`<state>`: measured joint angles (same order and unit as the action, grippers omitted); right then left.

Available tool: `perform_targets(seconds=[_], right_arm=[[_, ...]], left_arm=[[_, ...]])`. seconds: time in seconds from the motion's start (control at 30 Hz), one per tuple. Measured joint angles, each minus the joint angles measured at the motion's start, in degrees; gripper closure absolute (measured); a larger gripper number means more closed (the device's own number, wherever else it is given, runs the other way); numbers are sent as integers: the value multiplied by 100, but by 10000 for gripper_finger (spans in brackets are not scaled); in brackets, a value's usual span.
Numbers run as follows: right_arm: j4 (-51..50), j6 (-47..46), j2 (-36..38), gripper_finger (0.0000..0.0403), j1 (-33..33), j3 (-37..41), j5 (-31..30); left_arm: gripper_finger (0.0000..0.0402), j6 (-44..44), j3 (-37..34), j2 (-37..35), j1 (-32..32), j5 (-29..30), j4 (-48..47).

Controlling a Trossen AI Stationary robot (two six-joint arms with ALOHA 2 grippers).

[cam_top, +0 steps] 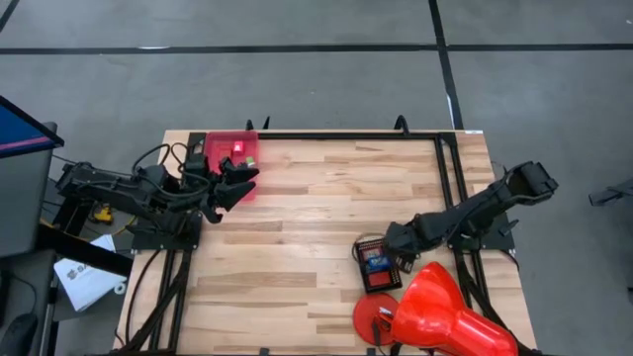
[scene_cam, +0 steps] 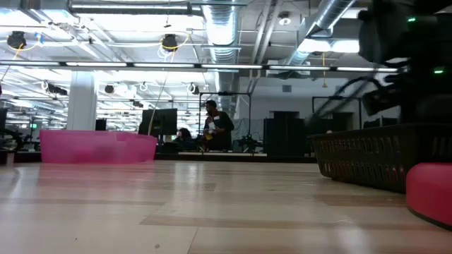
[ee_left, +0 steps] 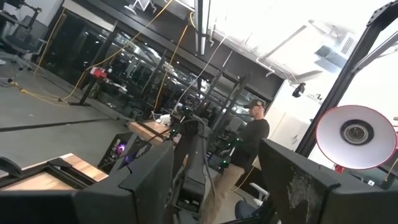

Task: Pick & Place Office items
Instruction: Put the black digital timer into the black bin

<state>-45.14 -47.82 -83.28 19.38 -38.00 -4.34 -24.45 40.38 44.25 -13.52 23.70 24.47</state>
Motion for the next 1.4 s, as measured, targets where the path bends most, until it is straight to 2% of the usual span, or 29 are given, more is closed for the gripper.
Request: perform_targets(seconds=[0.13,0.4,0.53,0.77,0.9,1.13,1.4], right_arm=[[-124,5,210,266,-239,-9,-144],[-112,-416,1100,263,-789,-39,-95],[-89,-727,1708,239,-946,-276,-35],[523,-1326,2272,258,-479,-811,175],[1170,-1643,2130,259,75,-975,170],[1702,-1682,1206,242,872,-1169,174],[1326,-832,291,253,804,-1611,394]], left_arm=[[170,-38,-1,0,-2,0,7],[170,-111,-1,0,-2,0,52],[170,-110,-1,0,-2,0,51],[170,2,0,0,-2,-106,36],[170,8,-1,-2,-2,-134,-29],[170,4,0,0,-2,-153,-266],[170,-24,0,0,-2,-232,-260]])
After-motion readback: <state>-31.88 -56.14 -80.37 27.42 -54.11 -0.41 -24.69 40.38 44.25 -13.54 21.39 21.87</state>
